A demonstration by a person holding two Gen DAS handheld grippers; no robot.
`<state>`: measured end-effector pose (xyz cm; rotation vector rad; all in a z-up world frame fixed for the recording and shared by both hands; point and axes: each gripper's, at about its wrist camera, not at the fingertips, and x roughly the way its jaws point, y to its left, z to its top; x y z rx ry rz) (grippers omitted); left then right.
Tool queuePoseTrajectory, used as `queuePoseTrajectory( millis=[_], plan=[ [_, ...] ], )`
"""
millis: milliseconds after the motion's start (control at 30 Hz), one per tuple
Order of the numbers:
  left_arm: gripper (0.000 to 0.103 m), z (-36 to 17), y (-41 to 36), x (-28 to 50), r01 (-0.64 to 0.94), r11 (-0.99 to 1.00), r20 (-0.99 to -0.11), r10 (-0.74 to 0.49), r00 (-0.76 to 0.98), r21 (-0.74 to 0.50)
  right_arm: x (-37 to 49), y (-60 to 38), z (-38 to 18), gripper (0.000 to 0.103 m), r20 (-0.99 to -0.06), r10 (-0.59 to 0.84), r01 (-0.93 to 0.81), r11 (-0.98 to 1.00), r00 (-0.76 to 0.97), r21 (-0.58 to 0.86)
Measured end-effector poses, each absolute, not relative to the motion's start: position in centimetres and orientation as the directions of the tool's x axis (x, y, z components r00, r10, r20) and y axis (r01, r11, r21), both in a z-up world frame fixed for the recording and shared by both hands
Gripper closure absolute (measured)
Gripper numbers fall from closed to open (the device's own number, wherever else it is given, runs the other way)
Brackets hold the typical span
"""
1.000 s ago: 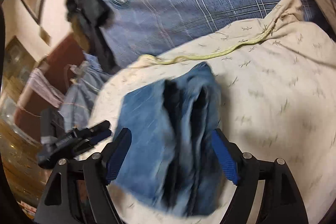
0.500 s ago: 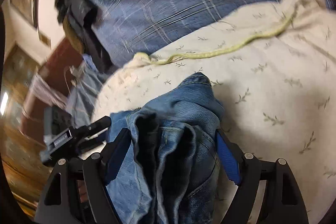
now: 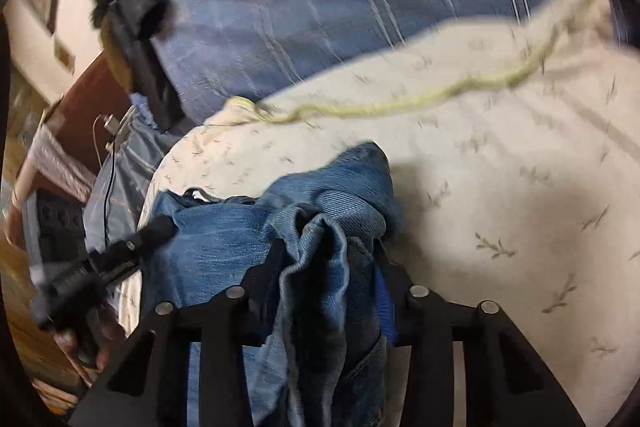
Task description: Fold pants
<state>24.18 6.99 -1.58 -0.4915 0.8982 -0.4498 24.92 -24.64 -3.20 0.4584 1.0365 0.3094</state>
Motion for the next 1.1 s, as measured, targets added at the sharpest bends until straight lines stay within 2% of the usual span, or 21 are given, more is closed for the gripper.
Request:
queuePoseTrajectory(
  millis=[33,100,233,367,400,433,500,533,567,600,700,767,800,1000,1033,1100],
  plan=[
    [0.061,-1.7,7.3,24.2,0.142,0.794,-0.628,-0.564,0.537,-0.592,24.8,-24.9,-3.1,0.043,-0.741,0.472,-0.026,0.851,0.477,0.525],
    [0.056,-1.3,8.2,24.0,0.118,0.769,-0.619,-0.587,0.522,-0.629,24.0,-24.7,-2.0,0.042,-0.733,0.465,-0.046,0.857,0.497,0.513],
    [0.046,-0.8,9.7,22.7,0.074,0.791,-0.649,-0.549,0.527,-0.608,21.8,-24.4,0.5,0.034,-0.709,0.437,-0.057,0.869,0.553,0.491],
    [0.047,-2.3,9.0,22.2,0.046,0.796,-0.705,-0.559,0.437,-0.603,21.6,-23.1,-0.7,0.034,-0.772,0.380,-0.038,0.906,0.509,0.421],
    [0.050,-2.4,8.9,22.3,0.039,0.793,-0.702,-0.560,0.440,-0.608,21.7,-22.9,-1.3,0.034,-0.790,0.349,-0.031,0.921,0.504,0.388],
    [0.064,-2.4,8.8,22.5,0.041,0.786,-0.694,-0.568,0.443,-0.617,21.9,-23.0,-1.8,0.038,-0.789,0.357,-0.031,0.918,0.500,0.396],
    [0.074,-1.9,8.7,22.6,0.056,0.770,-0.670,-0.585,0.457,-0.635,22.1,-23.6,-2.2,0.046,-0.773,0.399,-0.013,0.892,0.494,0.452],
    [0.085,-1.4,8.7,22.3,0.084,0.744,-0.630,-0.616,0.473,-0.663,22.1,-23.8,-2.0,0.055,-0.766,0.412,-0.018,0.885,0.493,0.465],
    [0.087,-0.6,8.6,22.0,0.135,0.720,-0.585,-0.646,0.491,-0.681,22.0,-23.8,-1.8,0.063,-0.762,0.416,-0.022,0.884,0.496,0.468],
    [0.087,-0.2,8.2,21.8,0.168,0.727,-0.575,-0.644,0.504,-0.666,21.8,-24.0,-1.5,0.064,-0.758,0.413,-0.023,0.884,0.506,0.466],
    [0.085,-0.4,7.4,22.1,0.167,0.776,-0.618,-0.596,0.513,-0.609,22.1,-24.7,-2.2,0.064,-0.742,0.434,0.000,0.863,0.511,0.505],
    [0.072,-1.4,7.7,22.3,0.132,0.780,-0.632,-0.582,0.513,-0.611,22.1,-24.7,-2.5,0.062,-0.734,0.443,-0.019,0.862,0.514,0.506],
    [0.071,-1.5,7.7,22.4,0.127,0.777,-0.629,-0.583,0.513,-0.616,22.1,-24.5,-2.4,0.061,-0.736,0.438,-0.027,0.867,0.516,0.498],
    [0.060,-1.3,9.0,21.1,0.099,0.792,-0.651,-0.559,0.513,-0.602,20.5,-24.5,-0.9,0.046,-0.716,0.430,-0.021,0.864,0.550,0.503],
    [0.059,-1.3,9.0,20.7,0.093,0.788,-0.649,-0.561,0.514,-0.608,19.8,-24.6,-0.8,0.041,-0.709,0.436,-0.014,0.857,0.555,0.516],
    [0.059,-1.4,10.0,18.6,0.075,0.746,-0.615,-0.596,0.516,-0.661,18.1,-24.9,-1.0,0.039,-0.686,0.460,-0.004,0.832,0.564,0.554]
  ],
)
